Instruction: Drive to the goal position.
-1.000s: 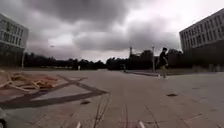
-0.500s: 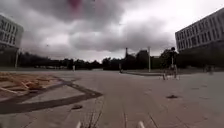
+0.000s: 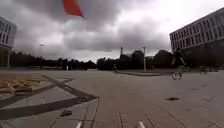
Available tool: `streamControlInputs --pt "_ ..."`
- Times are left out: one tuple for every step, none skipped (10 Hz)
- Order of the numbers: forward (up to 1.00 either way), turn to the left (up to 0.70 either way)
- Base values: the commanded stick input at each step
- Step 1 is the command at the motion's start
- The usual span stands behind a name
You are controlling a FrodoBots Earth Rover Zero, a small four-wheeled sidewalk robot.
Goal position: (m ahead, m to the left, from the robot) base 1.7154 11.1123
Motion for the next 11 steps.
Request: streamControlInputs --pt "0.50 0.01" --pt "0.50 0.01" --pt "0.50 0.01" --pt "0.40 0.01" --pt "0.20 0.00" --pt "0.50 0.01" --pt "0.50 0.01" --pt "0.50 0.01" --pt "0.50 0.01" --pt "0.50 0.01" --pt "0.50 0.01"
